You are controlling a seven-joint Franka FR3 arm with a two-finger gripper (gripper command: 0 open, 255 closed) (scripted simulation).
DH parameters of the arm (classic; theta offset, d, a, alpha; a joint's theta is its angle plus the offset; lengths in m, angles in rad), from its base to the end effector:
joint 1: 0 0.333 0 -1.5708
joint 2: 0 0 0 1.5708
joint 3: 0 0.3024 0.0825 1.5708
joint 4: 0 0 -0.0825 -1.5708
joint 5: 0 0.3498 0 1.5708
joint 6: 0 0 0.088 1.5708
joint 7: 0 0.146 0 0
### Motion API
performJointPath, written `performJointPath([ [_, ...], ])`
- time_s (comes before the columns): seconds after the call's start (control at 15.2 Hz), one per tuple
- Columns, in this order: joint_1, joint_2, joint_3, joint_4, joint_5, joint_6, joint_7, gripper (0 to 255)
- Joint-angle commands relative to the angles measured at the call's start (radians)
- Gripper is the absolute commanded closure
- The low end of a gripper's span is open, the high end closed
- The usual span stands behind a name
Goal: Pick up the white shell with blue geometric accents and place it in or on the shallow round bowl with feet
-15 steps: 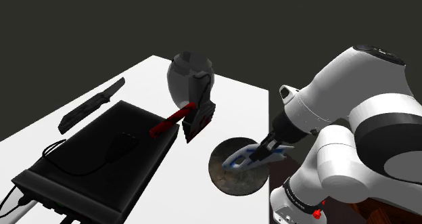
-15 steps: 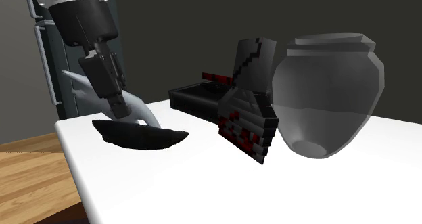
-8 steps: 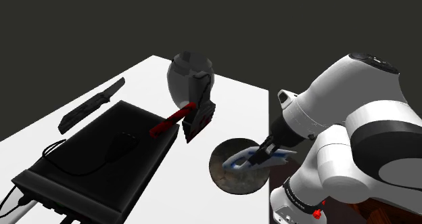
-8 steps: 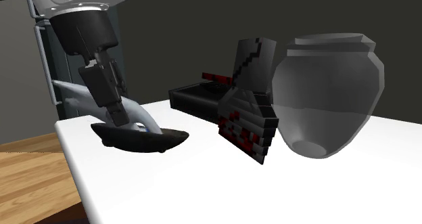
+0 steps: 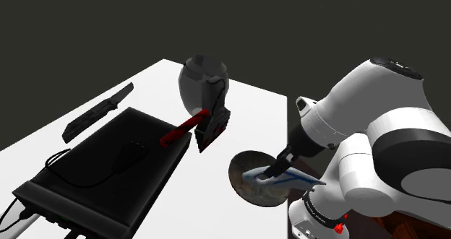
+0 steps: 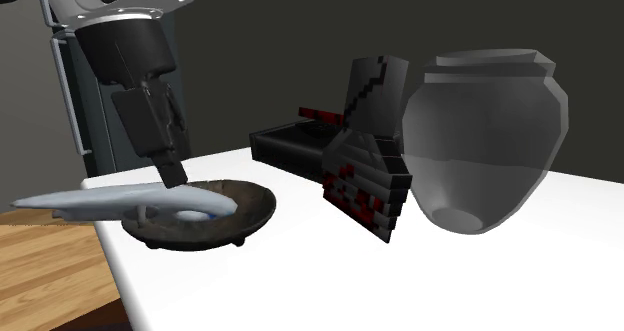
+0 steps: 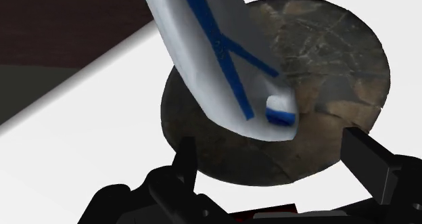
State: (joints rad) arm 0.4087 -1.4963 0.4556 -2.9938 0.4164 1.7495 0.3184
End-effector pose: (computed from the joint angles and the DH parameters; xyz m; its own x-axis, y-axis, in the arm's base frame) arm 0.1132 0.1555 0.4026 0.9606 0.1482 0.2349 0.1612 -0.9862 -0.0368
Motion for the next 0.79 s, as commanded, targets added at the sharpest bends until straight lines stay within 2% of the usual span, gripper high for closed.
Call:
performJointPath([
  [0.0,-0.009,-0.003,-0.018,0.032,-0.017,-0.034,0.001,0],
  [0.2,-0.034,0.004,-0.067,0.125,-0.062,-0.116,0.0,0],
  [0.73,-0.034,0.004,-0.067,0.125,-0.062,-0.116,0.001,0],
])
